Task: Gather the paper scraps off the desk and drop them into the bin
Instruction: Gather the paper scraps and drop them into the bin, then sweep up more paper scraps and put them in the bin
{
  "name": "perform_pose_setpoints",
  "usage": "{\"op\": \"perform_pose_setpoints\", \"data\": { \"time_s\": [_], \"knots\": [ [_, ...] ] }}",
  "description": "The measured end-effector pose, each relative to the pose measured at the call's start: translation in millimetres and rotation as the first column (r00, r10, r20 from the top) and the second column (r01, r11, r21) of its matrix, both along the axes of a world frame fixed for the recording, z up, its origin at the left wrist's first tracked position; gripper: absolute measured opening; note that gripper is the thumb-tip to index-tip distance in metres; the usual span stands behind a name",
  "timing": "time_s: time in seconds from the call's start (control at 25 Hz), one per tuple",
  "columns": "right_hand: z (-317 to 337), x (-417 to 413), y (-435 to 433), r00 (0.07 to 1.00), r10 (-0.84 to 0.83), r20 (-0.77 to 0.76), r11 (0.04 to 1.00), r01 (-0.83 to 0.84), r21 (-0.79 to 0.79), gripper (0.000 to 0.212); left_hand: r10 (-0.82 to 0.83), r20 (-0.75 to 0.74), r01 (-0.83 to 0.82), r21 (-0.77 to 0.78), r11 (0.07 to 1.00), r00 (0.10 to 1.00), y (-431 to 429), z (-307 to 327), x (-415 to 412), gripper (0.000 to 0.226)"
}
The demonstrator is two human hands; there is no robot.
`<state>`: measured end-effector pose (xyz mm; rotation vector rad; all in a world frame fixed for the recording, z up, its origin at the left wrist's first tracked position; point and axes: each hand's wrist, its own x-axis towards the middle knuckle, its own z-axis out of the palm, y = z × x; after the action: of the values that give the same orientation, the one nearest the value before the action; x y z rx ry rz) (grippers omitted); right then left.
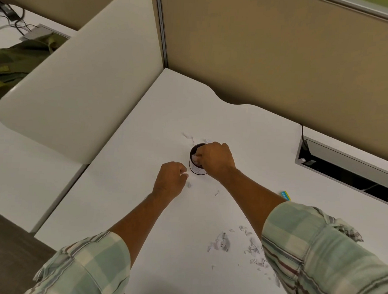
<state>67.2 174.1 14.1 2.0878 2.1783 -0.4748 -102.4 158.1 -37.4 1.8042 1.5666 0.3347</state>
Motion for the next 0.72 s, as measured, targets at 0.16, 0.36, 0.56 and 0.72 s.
{"op": "perform_pose_setpoints", "data": {
  "time_s": [0.16, 0.36, 0.56, 0.72],
  "knots": [
    [-8.4, 38.1, -27.6, 0.885, -0.296, -0.361, 0.904, 0.381, 0.194, 0.022, -0.042, -0.050, 0.037, -0.103, 0.994, 0.998, -19.3, -15.3, -1.5, 0.033],
    [-45.5, 59.0, -80.8, 0.897, -0.396, -0.198, 0.916, 0.369, -0.160, 0.053, -0.276, -0.227, 0.258, -0.106, 0.960, 0.934, -50.7, -27.9, 4.8, 0.060],
    [-68.8, 41.8, -120.4, 0.999, 0.024, -0.038, 0.960, -0.033, -0.277, 0.066, -0.410, -0.279, 0.366, -0.197, 0.910, 0.869, -87.1, -37.4, 15.2, 0.083],
    [-82.0, 42.2, -165.3, 0.992, 0.126, 0.010, 0.976, -0.122, -0.183, 0.065, -0.495, -0.315, 0.456, -0.191, 0.869, 0.810, -124.0, -40.8, 24.4, 0.084]
  ]
}}
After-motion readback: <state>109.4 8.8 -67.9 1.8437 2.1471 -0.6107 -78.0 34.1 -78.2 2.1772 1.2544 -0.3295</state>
